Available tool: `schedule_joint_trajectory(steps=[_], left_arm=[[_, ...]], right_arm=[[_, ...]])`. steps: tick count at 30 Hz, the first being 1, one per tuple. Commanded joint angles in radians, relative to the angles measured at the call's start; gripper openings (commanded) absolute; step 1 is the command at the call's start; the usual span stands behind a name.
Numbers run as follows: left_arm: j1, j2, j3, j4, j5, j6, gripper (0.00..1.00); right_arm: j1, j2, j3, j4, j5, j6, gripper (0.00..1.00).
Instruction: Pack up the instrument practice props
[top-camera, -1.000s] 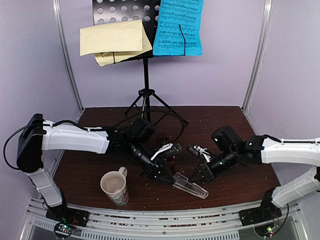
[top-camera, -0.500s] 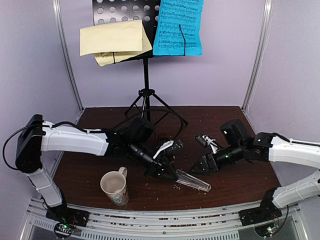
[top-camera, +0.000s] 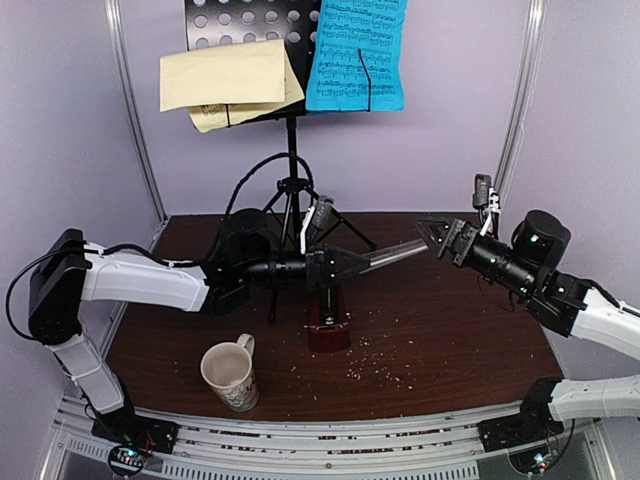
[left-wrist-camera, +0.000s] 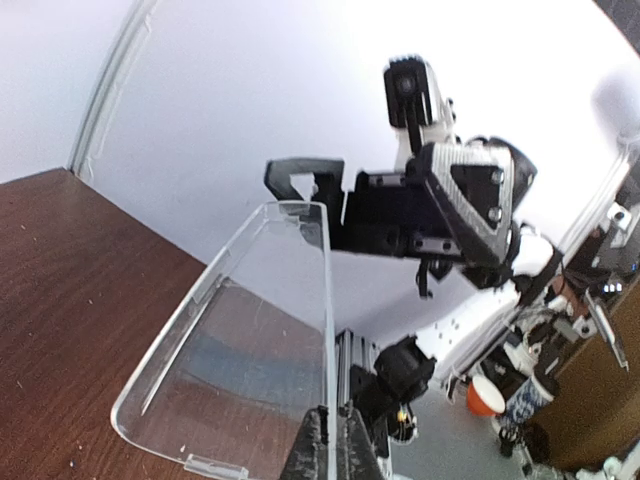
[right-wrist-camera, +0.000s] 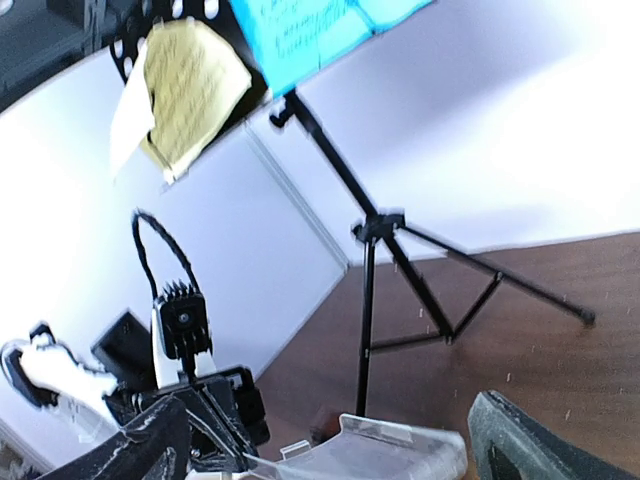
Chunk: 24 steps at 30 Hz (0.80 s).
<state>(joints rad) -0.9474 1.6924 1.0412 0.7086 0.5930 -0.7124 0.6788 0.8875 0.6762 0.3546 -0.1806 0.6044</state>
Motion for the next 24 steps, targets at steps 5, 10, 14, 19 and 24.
schedule_joint_trajectory(steps=[5, 10, 14, 19, 24], left_arm=[[0.013, 0.012, -0.019, 0.369, -0.148, -0.226, 0.0], [0.013, 0.023, -0.006, 0.426, -0.132, -0.254, 0.0], [0.013, 0.021, -0.006, 0.428, -0.132, -0.255, 0.0], [0.009, 0.018, -0.004, 0.438, -0.121, -0.253, 0.0], [0.002, 0.002, -0.005, 0.414, -0.117, -0.225, 0.0]], right_arm=[[-0.004, -0.032, -0.117, 0.337, 0.14, 0.098, 1.0], [0.002, 0.025, -0.128, 0.436, 0.051, 0.134, 1.0], [0.052, 0.087, -0.08, 0.476, 0.013, 0.101, 1.0], [0.082, 0.167, -0.016, 0.502, 0.02, 0.07, 1.0], [0.084, 0.24, 0.027, 0.572, -0.002, 0.084, 0.95]])
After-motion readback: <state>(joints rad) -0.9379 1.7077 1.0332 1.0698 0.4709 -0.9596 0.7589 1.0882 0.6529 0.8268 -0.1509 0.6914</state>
